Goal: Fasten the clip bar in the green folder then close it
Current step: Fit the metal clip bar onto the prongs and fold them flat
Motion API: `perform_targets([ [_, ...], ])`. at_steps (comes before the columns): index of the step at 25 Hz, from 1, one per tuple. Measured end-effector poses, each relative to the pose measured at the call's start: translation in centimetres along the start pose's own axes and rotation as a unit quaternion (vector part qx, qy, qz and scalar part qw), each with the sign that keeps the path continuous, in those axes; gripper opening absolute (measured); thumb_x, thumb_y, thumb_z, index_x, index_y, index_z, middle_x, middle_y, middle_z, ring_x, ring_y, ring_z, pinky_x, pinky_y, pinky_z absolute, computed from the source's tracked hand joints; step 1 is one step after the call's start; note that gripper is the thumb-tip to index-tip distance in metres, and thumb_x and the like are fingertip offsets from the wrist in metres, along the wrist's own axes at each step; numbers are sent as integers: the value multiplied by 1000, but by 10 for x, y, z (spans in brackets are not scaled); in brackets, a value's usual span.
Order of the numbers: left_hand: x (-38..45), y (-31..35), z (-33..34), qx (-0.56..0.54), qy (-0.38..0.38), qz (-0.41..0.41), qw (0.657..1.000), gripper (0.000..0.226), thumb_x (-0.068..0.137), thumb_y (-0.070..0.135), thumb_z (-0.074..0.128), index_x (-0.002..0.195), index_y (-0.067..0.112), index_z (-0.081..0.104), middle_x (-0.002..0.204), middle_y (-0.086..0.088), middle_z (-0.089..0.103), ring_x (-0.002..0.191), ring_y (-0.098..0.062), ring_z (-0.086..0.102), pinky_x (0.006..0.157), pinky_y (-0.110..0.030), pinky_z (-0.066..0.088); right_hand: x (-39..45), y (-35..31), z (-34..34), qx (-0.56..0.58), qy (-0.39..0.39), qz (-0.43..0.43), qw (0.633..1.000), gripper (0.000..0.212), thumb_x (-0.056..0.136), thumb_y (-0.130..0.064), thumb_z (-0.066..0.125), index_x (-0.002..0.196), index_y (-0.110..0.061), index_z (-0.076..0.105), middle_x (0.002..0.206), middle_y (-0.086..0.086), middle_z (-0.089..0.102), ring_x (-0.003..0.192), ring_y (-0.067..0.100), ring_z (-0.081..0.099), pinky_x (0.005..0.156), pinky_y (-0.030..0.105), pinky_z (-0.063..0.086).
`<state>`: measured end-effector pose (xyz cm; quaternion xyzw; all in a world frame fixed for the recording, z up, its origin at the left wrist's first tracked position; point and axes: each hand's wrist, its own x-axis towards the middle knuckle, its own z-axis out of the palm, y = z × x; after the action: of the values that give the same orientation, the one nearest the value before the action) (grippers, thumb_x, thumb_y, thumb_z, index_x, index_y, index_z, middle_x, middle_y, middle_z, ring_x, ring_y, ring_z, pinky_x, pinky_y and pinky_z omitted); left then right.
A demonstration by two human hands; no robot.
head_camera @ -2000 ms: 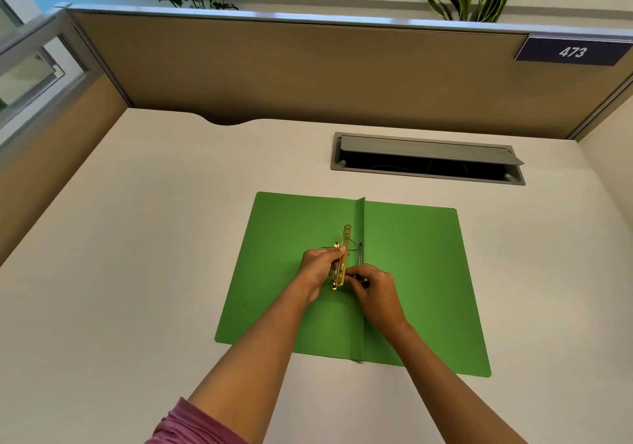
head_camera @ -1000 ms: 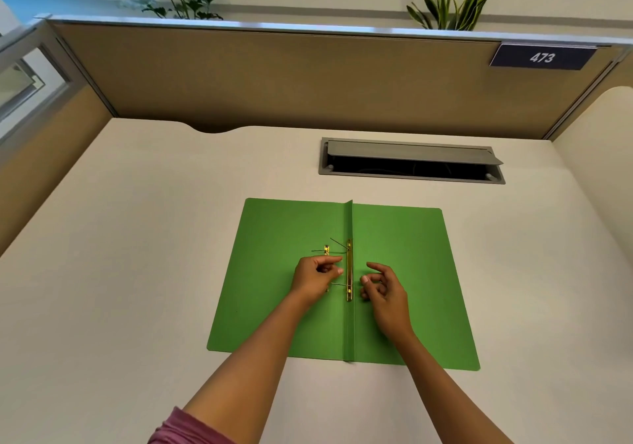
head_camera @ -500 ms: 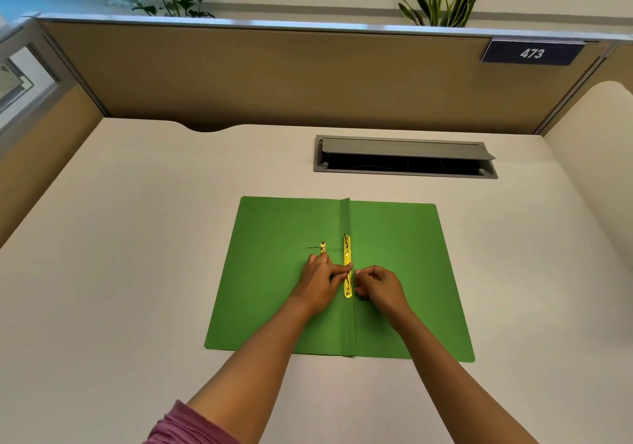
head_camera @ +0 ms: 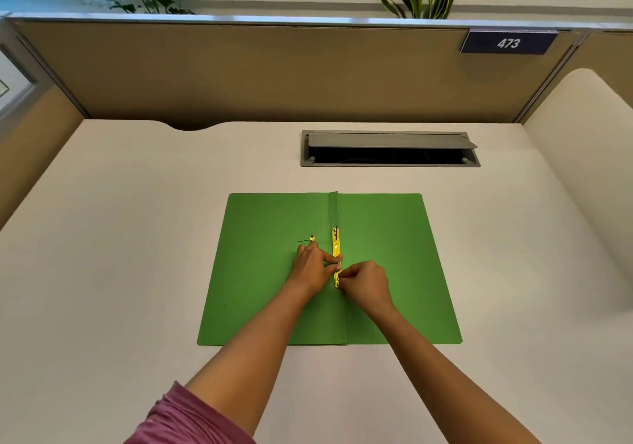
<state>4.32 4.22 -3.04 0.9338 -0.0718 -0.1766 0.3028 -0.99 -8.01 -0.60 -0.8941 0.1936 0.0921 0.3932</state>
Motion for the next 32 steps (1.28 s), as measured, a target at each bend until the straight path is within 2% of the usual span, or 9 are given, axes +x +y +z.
perform_targets([
  [5, 0, 2, 1, 3, 5, -8, 1000, 31, 91, 31, 68, 120, 25, 72, 122, -17, 56, 121, -36, 44, 102, -38, 40, -12, -9, 12, -109, 30, -43, 993, 19, 83, -8, 55, 88, -2, 73, 89, 22, 72, 87, 42, 65, 70, 39, 49],
  [13, 5, 7, -5, -6, -12, -30, 999, 31, 88, 34, 72, 115, 21, 75, 126, -15, 64, 127, -35, 44, 104, -42, 42, -21, -17, 31, -282, 5, -137, 950, 35, 93, 9, 32, 118, 4, 55, 112, 21, 64, 101, 35, 63, 77, 41, 48],
  [15, 5, 9, -7, 1, -18, -32, 999, 30, 87, 35, 73, 114, 23, 76, 126, -11, 67, 129, -32, 42, 104, -42, 43, -28, -15, 31, -318, 20, -173, 932, 34, 90, 6, 39, 118, 6, 57, 108, 19, 64, 96, 30, 63, 75, 37, 50],
  [18, 3, 11, -10, 38, -20, -24, 999, 29, 87, 38, 72, 115, 30, 75, 124, -6, 68, 129, -28, 44, 98, -39, 47, -43, -6, 25, -403, 0, -219, 888, 17, 65, -13, 76, 82, -12, 77, 74, 0, 69, 64, 11, 63, 54, 22, 49],
  [21, 1, 14, -13, 74, -20, -19, 997, 29, 87, 39, 71, 115, 32, 75, 121, -3, 68, 127, -24, 47, 91, -37, 47, -40, 14, 19, -372, 9, -264, 890, 17, 63, -12, 75, 79, -14, 77, 68, -5, 65, 61, 9, 60, 52, 21, 50],
  [22, 1, 15, -14, 84, -22, -18, 996, 29, 87, 40, 71, 115, 32, 75, 121, -3, 68, 126, -24, 47, 90, -37, 47, -39, 18, 14, -371, 21, -275, 887, 21, 70, -8, 67, 88, -14, 76, 73, -3, 66, 67, 12, 61, 57, 23, 51],
  [25, 0, 17, -15, 101, -25, -19, 994, 30, 86, 42, 71, 115, 34, 74, 121, -1, 67, 125, -23, 48, 89, -38, 48, -34, 25, 14, -272, 4, -234, 934, 31, 89, 4, 41, 111, -1, 63, 101, 14, 62, 95, 30, 58, 78, 40, 48],
  [28, -1, 17, -16, 104, -27, -20, 994, 31, 85, 43, 72, 115, 35, 74, 120, 0, 67, 125, -22, 48, 88, -39, 48, -39, 28, 20, -160, 15, -162, 974, 24, 91, -3, 45, 98, -2, 69, 95, 16, 63, 87, 35, 60, 74, 42, 45],
  [32, 0, 17, -18, 94, -28, -25, 995, 31, 83, 44, 74, 113, 35, 75, 119, 2, 68, 124, -21, 49, 87, -37, 48, -41, 41, 17, -78, 15, -158, 984, 21, 89, -11, 56, 100, -12, 75, 89, 10, 67, 80, 26, 62, 69, 31, 42],
])
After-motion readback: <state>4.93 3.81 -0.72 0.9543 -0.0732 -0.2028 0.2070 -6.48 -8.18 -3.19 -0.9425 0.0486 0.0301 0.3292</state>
